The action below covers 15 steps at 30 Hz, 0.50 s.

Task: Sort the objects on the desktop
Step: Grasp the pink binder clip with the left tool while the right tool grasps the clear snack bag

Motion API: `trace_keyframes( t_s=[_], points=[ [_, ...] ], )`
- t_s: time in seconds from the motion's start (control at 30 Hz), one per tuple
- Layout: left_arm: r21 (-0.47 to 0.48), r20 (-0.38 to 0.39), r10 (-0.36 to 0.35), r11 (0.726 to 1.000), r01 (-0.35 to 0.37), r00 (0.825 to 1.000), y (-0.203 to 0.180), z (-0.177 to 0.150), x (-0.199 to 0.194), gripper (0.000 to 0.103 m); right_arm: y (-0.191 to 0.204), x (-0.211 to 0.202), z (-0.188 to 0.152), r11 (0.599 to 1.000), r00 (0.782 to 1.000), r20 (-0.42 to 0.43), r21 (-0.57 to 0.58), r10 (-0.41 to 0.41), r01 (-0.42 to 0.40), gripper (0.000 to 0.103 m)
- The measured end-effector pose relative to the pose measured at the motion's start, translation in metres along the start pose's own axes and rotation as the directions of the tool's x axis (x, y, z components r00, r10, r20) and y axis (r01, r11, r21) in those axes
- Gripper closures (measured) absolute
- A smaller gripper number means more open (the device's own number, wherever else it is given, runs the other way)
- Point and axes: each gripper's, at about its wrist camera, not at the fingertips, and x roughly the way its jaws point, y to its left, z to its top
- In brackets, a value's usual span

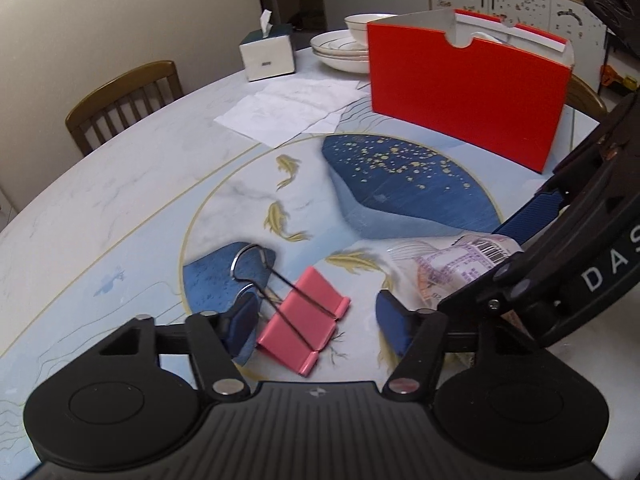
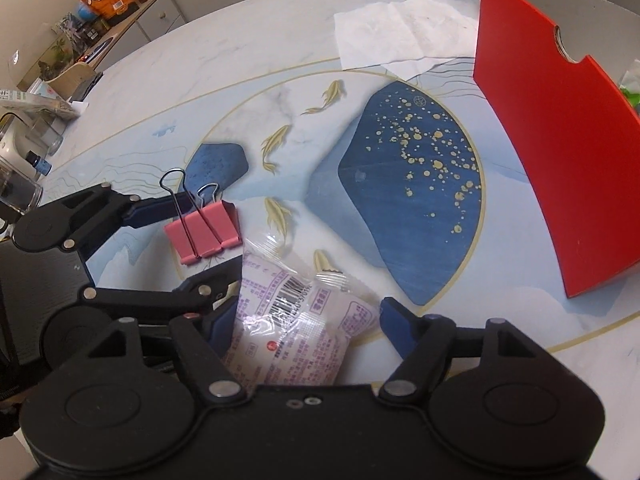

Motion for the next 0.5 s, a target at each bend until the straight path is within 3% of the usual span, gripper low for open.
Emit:
trace_keyframes(
  t_s=[0.07, 0.17, 0.27, 0.5],
  points=[
    [-0.013, -0.004, -0.010, 1.000, 0.010, 1.000, 0.001, 0.000, 0.000, 0.048, -0.001, 0.000, 0.000, 1.000, 1.000, 0.002, -0.002, 0.002, -0.002, 0.033],
    [-0.040, -0.011, -0.031, 0.999, 0.031, 0.999, 0.004, 0.001, 0.000, 0.065, -0.004, -0.002, 0.000, 1.000, 1.000, 0.004, 0.002, 0.021, -0.021, 0.042],
    [-0.037, -0.014, -0.028, 0.999, 0.027, 1.000, 0.002, 0.002, 0.000, 0.067, -0.005, -0.004, -0.001, 0.999, 0.999, 0.004, -0.001, 0.041, -0.041, 0.053],
    [-0.073, -0.028, -0.012, 0.997, 0.010, 1.000, 0.001, 0.001, -0.002, 0.069, -0.007, -0.014, -0.004, 0.999, 0.999, 0.026, -0.028, 0.025, -0.025, 0.054]
  ],
)
